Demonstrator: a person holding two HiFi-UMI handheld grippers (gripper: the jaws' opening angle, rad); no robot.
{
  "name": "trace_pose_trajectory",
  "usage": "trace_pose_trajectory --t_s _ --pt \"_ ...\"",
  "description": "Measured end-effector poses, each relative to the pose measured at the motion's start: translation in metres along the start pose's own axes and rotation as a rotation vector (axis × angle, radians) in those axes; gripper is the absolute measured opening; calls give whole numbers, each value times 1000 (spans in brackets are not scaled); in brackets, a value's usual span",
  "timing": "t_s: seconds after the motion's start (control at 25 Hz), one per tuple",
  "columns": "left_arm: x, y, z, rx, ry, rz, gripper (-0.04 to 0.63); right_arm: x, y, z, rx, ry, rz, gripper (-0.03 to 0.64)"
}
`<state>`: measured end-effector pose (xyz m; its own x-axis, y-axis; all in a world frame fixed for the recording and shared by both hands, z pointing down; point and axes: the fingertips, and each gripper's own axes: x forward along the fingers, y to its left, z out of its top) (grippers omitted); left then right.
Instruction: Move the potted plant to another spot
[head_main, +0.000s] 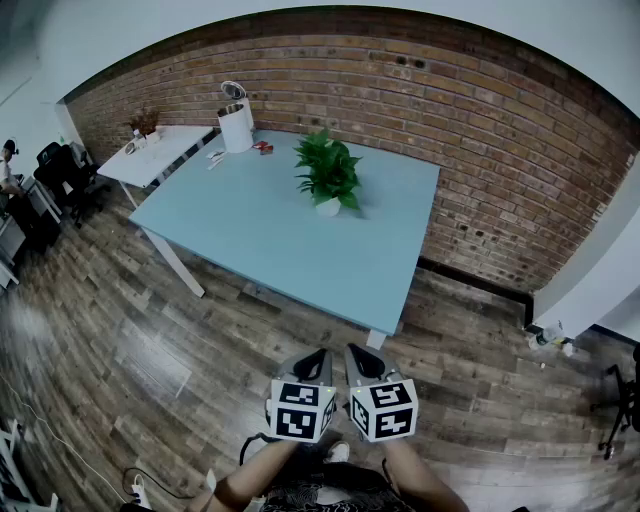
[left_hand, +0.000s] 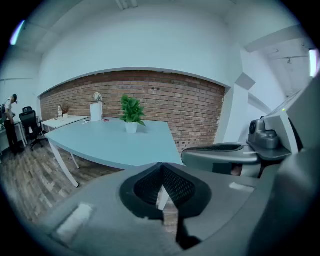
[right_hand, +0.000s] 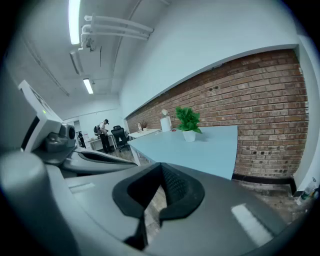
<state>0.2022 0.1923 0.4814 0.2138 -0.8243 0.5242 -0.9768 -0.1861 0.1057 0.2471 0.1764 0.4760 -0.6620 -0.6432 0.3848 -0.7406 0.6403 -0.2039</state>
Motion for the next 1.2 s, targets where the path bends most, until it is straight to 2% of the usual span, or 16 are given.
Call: trace_pose_trajectory --t_s 0.28,0.56,1.2 --pt "3 -13 2 6 1 -4 -2 -6 -6 -1 10 -2 5 6" --pt "8 -6 1 -7 8 1 -2 3 -4 -2 15 3 20 6" --pt "49 54 19 -51 10 -15 -2 70 -9 14 -3 54 -2 6"
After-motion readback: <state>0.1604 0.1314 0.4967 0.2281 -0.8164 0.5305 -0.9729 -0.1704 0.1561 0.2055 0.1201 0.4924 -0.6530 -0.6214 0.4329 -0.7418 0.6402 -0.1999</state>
